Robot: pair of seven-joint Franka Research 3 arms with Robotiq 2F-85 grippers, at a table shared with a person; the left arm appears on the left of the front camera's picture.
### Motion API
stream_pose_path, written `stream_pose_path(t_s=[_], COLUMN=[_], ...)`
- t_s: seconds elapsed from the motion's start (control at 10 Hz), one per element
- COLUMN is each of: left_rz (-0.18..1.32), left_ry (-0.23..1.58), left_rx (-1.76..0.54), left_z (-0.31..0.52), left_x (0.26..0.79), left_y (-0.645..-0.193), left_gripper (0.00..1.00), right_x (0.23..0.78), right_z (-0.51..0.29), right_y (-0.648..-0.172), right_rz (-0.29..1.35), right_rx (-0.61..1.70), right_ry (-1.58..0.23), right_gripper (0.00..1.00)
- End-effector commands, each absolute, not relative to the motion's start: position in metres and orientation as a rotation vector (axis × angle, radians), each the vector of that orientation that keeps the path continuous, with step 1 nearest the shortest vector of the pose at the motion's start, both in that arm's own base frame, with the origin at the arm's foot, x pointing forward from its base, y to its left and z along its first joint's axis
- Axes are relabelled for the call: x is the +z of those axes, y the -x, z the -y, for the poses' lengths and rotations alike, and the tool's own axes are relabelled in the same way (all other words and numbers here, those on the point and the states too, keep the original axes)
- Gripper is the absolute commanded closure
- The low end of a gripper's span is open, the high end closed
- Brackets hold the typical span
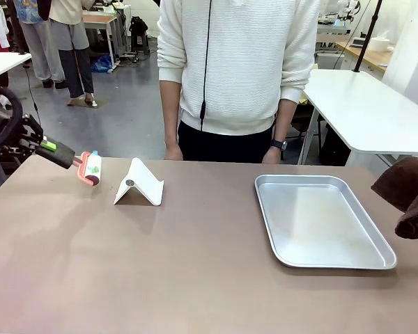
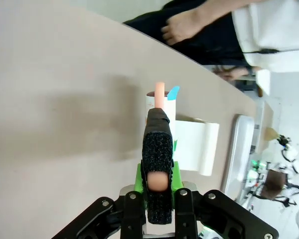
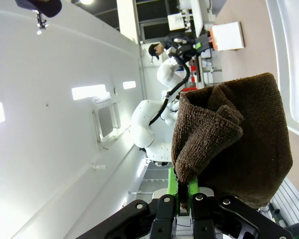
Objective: Clean the surface of the table.
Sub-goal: Clean the area not pointed to by the person.
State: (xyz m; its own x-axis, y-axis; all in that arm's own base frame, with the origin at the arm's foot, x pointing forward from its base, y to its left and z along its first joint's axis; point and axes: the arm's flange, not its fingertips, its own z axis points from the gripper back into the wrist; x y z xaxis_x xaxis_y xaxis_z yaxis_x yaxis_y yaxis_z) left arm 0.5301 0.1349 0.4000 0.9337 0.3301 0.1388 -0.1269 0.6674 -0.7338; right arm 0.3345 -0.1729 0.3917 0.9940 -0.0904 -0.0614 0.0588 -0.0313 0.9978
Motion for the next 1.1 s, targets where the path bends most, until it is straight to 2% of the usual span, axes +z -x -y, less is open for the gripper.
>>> stream_pose_path(t_s=[0.0, 0.2, 0.5, 0.8, 1.0], left_rz=[0.370, 0.419, 0.375, 0.351, 0.345], left_ry=[0.903, 0.931, 0.991, 1.105, 1.137], left_rx=[0.210, 0.168, 0.136, 0.135, 0.120], left_z=[-0.139, -0.146, -0.167, -0.201, -0.219], left_x=[0.425, 0.444, 0.452, 0.436, 0.419], left_y=[-0.486, -0.452, -0.384, -0.298, -0.259], left_gripper=[0.78, 0.78, 0.78, 0.78, 0.78], right_x=[0.395, 0.395, 0.395, 0.395, 0.395], right_z=[0.173, 0.173, 0.173, 0.173, 0.173], right_y=[-0.331, -0.331, -0.331, -0.331, -0.331], right_rz=[0.016, 0.016, 0.016, 0.016, 0.016], right_rx=[-0.106, -0.106, -0.106, -0.106, -0.106], right_ry=[-1.604, -1.604, -1.604, -1.604, -1.604], right_gripper=[0.92, 0.92, 0.92, 0.92, 0.92])
